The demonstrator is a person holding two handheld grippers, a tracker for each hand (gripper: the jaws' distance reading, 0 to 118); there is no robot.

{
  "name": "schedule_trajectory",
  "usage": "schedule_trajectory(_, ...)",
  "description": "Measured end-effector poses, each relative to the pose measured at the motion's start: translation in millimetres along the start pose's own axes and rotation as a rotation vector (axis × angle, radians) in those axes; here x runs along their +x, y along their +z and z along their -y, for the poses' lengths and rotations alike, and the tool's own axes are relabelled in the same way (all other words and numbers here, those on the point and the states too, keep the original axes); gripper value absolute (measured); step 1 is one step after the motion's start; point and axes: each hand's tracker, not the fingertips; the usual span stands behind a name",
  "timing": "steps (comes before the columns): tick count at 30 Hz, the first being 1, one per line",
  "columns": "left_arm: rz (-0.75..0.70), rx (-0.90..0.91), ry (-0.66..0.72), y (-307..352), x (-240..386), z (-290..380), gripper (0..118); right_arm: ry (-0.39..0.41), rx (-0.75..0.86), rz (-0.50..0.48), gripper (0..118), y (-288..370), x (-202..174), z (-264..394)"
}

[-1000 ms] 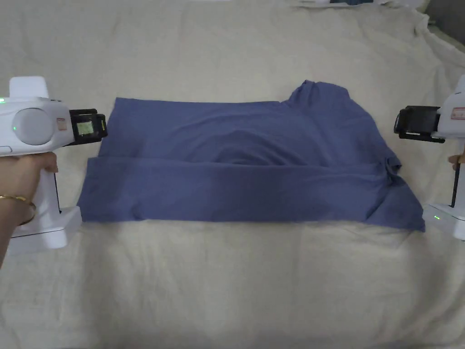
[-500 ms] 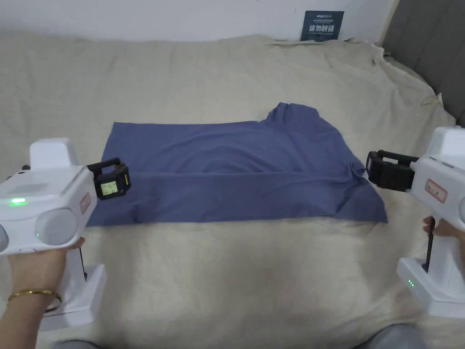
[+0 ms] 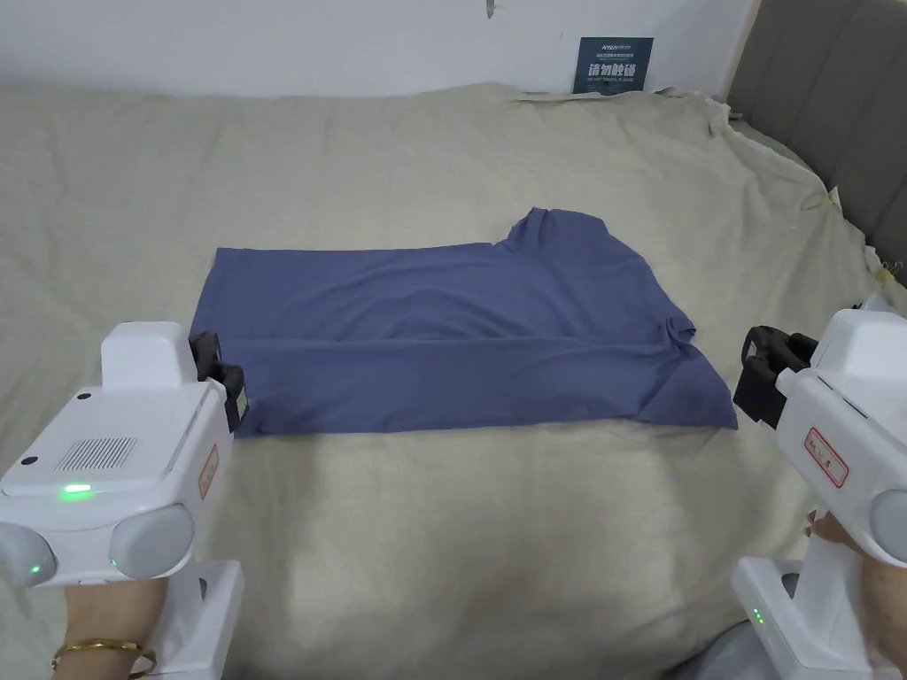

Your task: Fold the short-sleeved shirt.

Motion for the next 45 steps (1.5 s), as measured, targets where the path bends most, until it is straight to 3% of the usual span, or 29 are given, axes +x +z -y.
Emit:
schedule_trajectory(15, 0.018, 0.02, 0.014, 1.1, 5.7, -2.1, 0, -0.003, -0.025, -0.022, 0, -15.0, -3.1, -3.1)
schedule_trajectory(19, 0.017, 0.021, 0.011, -3.0, 5.4, -2.7, 0, -0.007, -0.092, -0.022, 0, -45.3, 4.0, -19.5)
schedule_trajectory(24, 0.014, 0.027, 0.024, -9.0, 5.4, -5.6, 0, -0.082, -0.266, -0.015, 1, -100.0, 19.3, -42.0)
schedule_trajectory(25, 0.014, 0.026, 0.025, -10.8, 5.7, -6.4, 0, -0.079, -0.291, 0.004, 10, -112.9, 22.2, -45.2)
schedule_trajectory(26, 0.012, 0.026, 0.026, -12.1, 6.2, -7.0, 0, -0.078, -0.347, 0.022, 28, -127.1, 25.8, -48.5)
schedule_trajectory(27, 0.01, 0.026, 0.026, -13.4, 6.5, -7.5, 0, -0.073, -0.394, 0.047, 54, -138.3, 29.0, -50.6)
schedule_trajectory(28, 0.009, 0.025, 0.027, -15.6, 6.9, -8.1, 0, -0.083, -0.459, 0.041, 87, -153.1, 33.8, -50.9)
schedule_trajectory(29, 0.009, 0.023, 0.028, -17.7, 7.3, -8.7, 0, -0.096, -0.518, 0.025, 99, -157.3, 32.0, -51.5)
schedule_trajectory(31, 0.007, 0.018, 0.027, -21.4, 9.0, -9.9, 0, -0.106, -0.572, 0.037, 101, -176.0, 38.0, -47.4)
schedule_trajectory(35, 0.006, 0.009, 0.029, -30.4, 11.9, -10.7, 0, -0.04, -0.699, 0.095, 101, -199.8, 44.0, -31.1)
schedule_trajectory(40, 0.004, -0.01, 0.023, -40.7, 13.2, -9.3, 0, -0.065, -0.76, 0.12, 100, -211.0, 52.2, -3.5)
schedule_trajectory(45, -0.005, -0.031, 0.046, -46.1, 10.1, -6.3, 0, -0.079, -0.764, 0.098, 85, -215.6, 46.5, 12.6)
